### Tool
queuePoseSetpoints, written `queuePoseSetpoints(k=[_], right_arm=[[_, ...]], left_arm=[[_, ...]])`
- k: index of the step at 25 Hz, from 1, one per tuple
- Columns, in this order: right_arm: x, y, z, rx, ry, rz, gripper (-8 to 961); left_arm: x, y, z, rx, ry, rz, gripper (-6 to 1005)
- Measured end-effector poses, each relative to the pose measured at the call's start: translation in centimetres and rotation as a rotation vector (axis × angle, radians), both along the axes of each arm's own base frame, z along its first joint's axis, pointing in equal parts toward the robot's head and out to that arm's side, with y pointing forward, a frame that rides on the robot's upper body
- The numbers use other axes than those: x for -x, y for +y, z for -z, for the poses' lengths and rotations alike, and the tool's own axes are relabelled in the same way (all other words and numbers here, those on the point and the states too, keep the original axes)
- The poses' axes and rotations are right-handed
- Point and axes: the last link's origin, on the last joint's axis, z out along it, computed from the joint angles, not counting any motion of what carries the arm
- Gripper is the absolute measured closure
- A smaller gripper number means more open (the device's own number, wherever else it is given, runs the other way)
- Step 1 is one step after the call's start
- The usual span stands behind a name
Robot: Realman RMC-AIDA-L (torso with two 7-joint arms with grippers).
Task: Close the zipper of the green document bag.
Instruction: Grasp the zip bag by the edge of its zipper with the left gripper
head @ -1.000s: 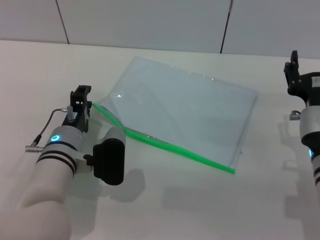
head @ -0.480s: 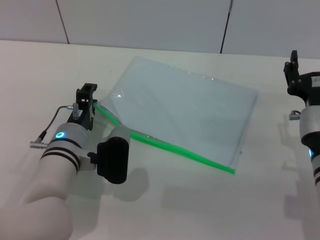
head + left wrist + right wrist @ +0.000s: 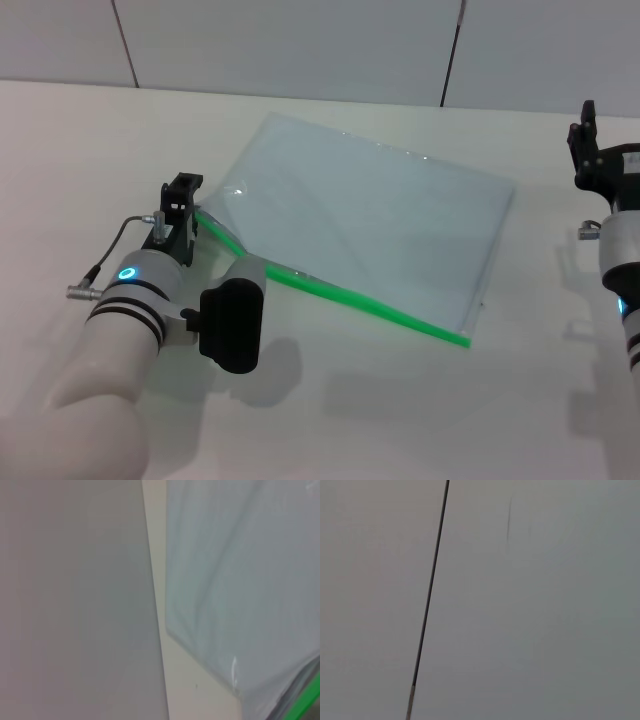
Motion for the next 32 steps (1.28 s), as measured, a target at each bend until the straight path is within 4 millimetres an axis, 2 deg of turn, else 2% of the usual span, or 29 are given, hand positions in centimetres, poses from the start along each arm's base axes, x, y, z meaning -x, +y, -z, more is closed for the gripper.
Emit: queuePoseSetpoints(k=[32], right_arm=[[0.0,0.02,0.0,0.0,0.001,0.001,221]], left_arm=[[0.04,-0.05,0.32,0.031,0.013,0.007,587]])
